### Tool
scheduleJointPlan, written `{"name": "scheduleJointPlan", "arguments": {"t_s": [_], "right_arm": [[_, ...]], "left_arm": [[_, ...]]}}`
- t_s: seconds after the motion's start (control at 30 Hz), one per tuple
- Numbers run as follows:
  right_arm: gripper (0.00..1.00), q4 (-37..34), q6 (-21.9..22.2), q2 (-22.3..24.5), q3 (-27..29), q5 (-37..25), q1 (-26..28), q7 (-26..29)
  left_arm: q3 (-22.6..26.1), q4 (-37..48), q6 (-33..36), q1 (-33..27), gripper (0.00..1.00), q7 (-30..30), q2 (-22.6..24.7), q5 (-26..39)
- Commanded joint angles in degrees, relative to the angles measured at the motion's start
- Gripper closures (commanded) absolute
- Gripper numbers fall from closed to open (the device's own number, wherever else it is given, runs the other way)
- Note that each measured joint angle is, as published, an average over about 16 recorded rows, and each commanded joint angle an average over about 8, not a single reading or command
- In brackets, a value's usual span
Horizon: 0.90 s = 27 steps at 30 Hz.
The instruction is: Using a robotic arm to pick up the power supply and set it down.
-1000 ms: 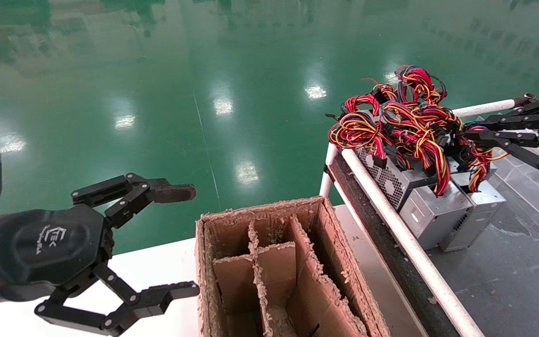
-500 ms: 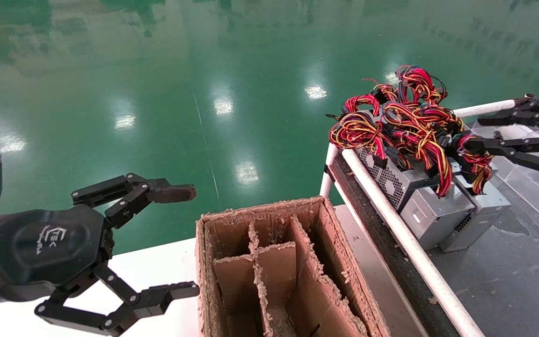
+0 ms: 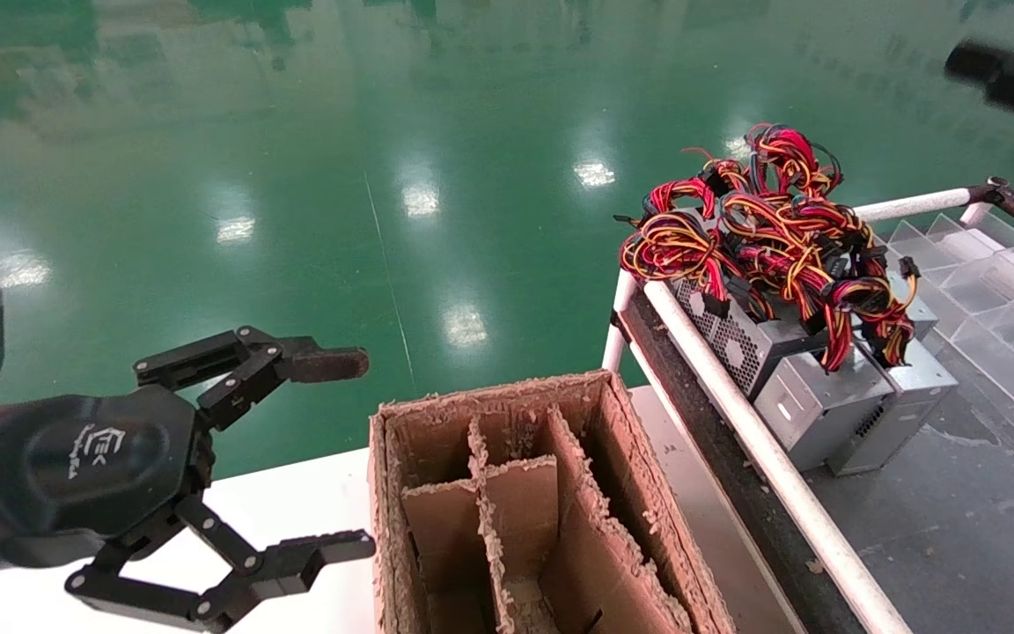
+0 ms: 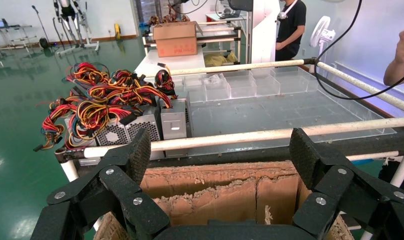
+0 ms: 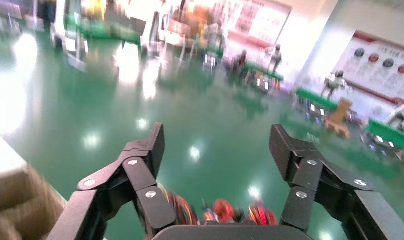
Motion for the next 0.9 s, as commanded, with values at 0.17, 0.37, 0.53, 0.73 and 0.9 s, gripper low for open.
{"name": "scheduleJointPlan", "arguments": {"t_s": [0.17, 0.37, 0.53, 0.73, 0.9], "right_arm": [[0.0, 4.1, 0.05, -0.18, 2.0, 2.75, -4.07, 2.62], [0.0, 10.29, 0.75, -0.1, 3.33, 3.81, -8.52, 5.4], [0.0, 15.42, 1.33, -0.04, 4.44, 4.69, -12.21, 7.7], [0.0, 21.6, 2.02, 0.03, 5.78, 5.75, -16.66, 10.48], [0.0, 26.74, 2.6, 0.09, 6.88, 6.63, -20.35, 12.79]], "left_arm": [[0.0, 0.01, 0.0, 0.0, 0.0, 0.0, 0.0, 0.0], [0.0, 0.01, 0.0, 0.0, 0.0, 0.0, 0.0, 0.0], [0.0, 0.01, 0.0, 0.0, 0.0, 0.0, 0.0, 0.0], [0.01, 0.01, 0.0, 0.0, 0.0, 0.01, 0.0, 0.0], [0.01, 0.01, 0.0, 0.0, 0.0, 0.01, 0.0, -0.01]]}}
